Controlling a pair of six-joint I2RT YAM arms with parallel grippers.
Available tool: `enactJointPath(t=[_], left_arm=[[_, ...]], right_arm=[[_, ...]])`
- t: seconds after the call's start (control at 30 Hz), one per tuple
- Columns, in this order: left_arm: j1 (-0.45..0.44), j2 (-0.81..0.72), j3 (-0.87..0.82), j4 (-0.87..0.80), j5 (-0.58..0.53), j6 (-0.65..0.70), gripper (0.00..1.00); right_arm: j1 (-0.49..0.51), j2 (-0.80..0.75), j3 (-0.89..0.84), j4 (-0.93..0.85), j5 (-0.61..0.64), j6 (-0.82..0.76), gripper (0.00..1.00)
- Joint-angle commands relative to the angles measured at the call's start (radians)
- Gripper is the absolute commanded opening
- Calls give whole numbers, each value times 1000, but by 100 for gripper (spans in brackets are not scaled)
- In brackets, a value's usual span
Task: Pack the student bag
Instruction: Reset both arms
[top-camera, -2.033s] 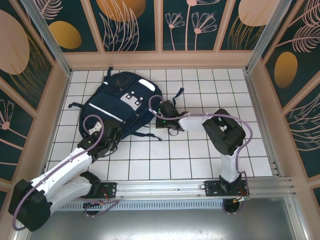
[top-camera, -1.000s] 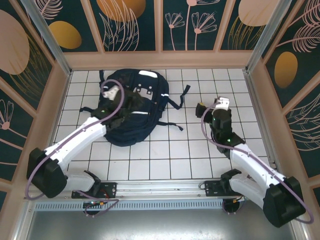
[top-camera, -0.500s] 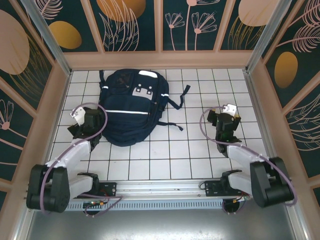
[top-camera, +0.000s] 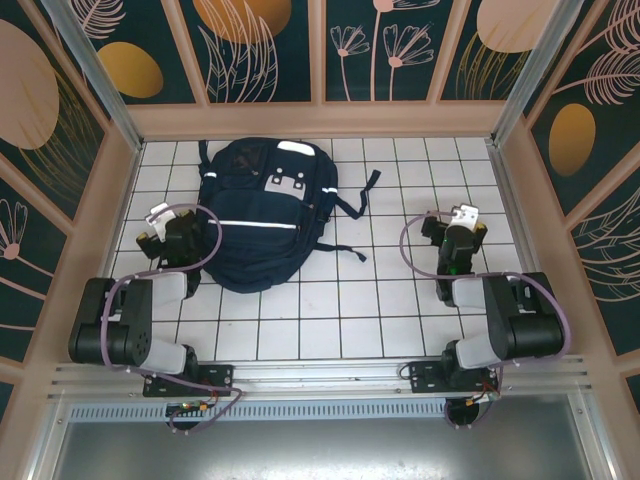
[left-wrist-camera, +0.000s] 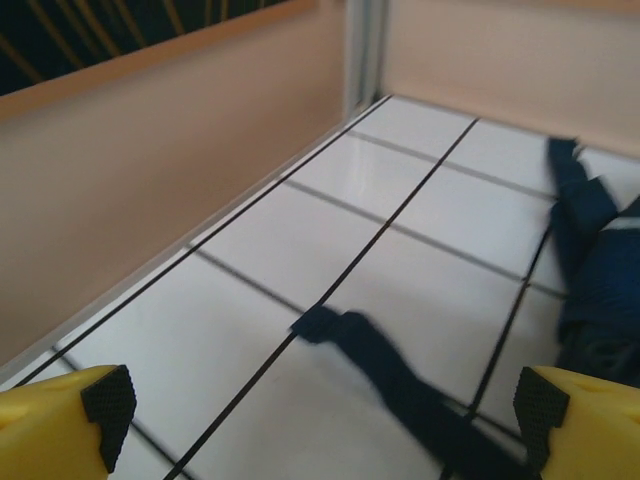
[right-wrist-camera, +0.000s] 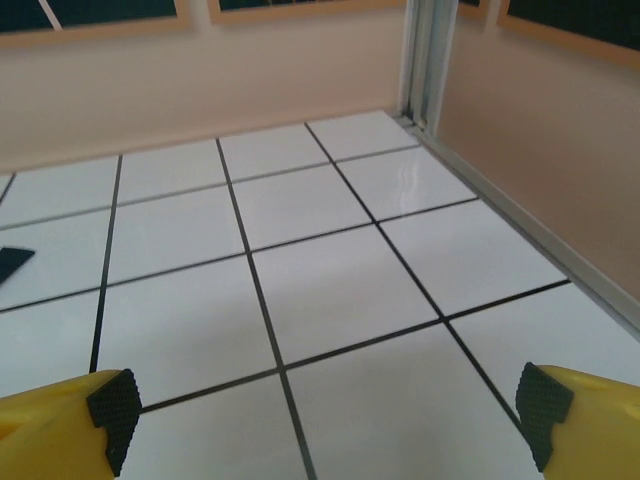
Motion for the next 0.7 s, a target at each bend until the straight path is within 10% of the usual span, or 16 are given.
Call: enactJointPath(t=[0.0,0.2,0.67], left_arm=[[7,12,-30,172,92,49,99],[7,17,-151,412,326,142,99],[8,46,-185,492,331,149,99]], right_arm=[[-44,29,-25,142,-153,16,99],[-58,75,-49,219,-176,24,99],[-59,77,-48,220,-178,23,99]])
